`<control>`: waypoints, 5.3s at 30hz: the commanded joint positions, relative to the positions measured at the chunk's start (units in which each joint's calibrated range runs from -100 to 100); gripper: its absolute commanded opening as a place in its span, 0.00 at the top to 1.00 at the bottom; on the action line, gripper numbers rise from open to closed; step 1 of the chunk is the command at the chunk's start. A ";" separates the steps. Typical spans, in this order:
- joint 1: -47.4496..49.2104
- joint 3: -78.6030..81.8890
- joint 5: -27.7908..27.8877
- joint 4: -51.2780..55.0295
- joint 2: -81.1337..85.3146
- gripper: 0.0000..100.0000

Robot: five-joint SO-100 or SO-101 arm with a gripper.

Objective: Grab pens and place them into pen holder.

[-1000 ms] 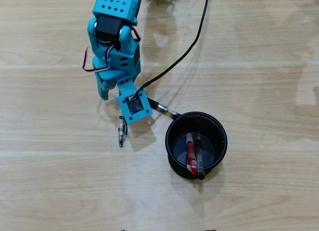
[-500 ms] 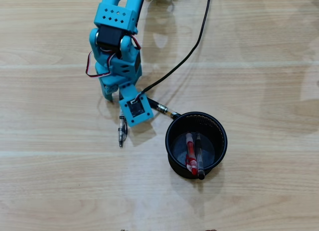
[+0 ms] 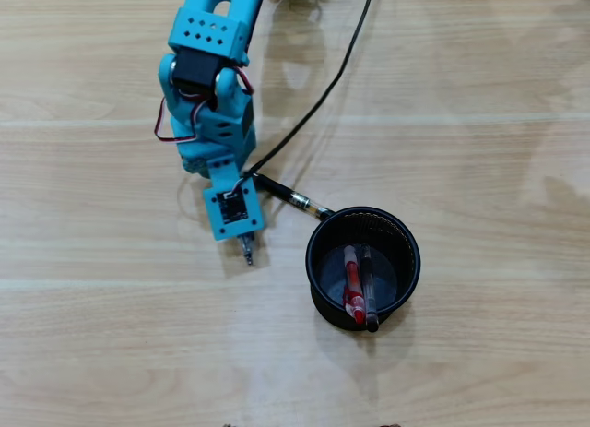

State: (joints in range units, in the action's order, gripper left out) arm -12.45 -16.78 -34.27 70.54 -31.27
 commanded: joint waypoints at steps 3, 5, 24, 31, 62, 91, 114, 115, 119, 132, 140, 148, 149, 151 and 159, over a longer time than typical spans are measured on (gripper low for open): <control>-3.76 -6.45 -0.75 -0.02 12.34 0.98; -4.89 -7.53 -0.86 0.06 15.55 0.98; 16.48 -14.41 -18.05 -11.20 27.22 0.98; 23.74 -1.38 -22.18 -33.63 27.98 0.98; 24.63 10.85 -23.54 -58.21 15.13 0.98; 17.69 5.96 -6.50 -38.79 27.47 0.85; 13.50 12.75 18.80 3.76 23.67 0.84; 13.50 12.75 19.11 3.67 22.91 0.84; 13.50 12.21 19.11 3.59 19.61 0.84; 15.36 11.12 19.22 -4.23 12.42 0.84; 15.03 9.13 19.22 -4.75 8.79 0.84; 15.03 6.86 20.79 -7.33 5.49 0.84; 14.95 6.86 20.79 -7.41 5.15 0.84; 14.79 6.86 20.79 -7.50 4.65 0.84; 14.79 6.86 20.37 -7.41 2.20 0.85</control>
State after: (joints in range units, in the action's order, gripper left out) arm 2.66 -8.46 -13.72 63.48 -28.82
